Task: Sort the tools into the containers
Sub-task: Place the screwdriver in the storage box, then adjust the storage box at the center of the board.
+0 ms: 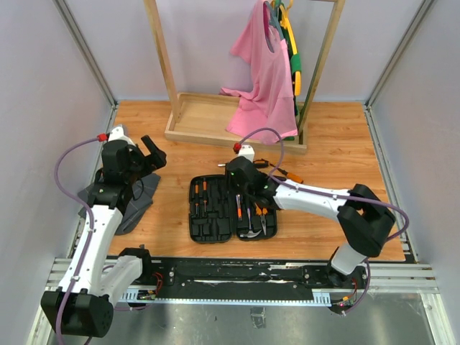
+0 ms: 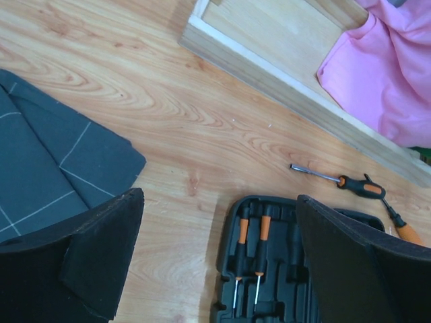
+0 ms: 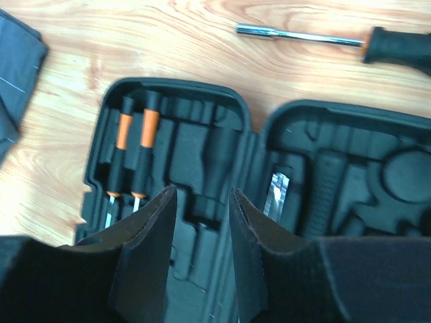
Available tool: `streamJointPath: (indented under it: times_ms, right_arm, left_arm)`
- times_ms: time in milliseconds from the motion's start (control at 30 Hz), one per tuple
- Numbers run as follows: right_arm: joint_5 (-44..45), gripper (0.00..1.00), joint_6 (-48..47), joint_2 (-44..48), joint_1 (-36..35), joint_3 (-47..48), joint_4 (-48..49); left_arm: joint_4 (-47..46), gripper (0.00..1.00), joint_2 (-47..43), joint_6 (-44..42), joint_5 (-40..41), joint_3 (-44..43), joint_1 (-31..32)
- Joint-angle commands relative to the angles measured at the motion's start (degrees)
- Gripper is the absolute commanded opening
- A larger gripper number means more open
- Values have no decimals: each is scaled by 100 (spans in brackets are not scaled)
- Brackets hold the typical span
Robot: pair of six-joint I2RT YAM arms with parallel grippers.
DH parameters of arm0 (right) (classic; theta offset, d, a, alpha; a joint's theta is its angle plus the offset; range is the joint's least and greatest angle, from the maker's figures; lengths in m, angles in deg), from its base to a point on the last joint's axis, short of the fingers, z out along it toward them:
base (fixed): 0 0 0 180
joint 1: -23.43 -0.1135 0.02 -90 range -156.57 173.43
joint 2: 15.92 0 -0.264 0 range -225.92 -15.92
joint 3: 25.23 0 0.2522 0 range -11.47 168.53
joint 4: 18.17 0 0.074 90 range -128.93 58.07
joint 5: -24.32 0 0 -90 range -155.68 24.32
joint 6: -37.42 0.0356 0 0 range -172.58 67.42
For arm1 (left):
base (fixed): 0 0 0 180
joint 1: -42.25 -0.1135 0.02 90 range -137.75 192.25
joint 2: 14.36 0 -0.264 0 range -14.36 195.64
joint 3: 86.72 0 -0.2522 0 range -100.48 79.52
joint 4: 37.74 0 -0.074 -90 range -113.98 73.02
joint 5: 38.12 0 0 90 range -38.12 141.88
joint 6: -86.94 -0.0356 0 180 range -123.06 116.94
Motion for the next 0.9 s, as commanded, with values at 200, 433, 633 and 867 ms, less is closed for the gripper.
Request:
streamJointPath:
  times_ms: [200,433,633,867]
  right_arm:
    - [780,61,-1136,1300,414,-936,-937]
    - [740,89,-1355,2139,980,-1617,-963]
    - [915,98,-1090,3067,1539,-2415,-526]
    - [647,98,-1096,3491,2007,-2885,-156]
  left_arm:
    - [-70,90,217,-195,-536,139,187]
    - [-94,89,353,186,27,231,1349]
    - [-302,83,706,687,187,314,2222]
    - [-501,72,1389,1020,541,310,2978]
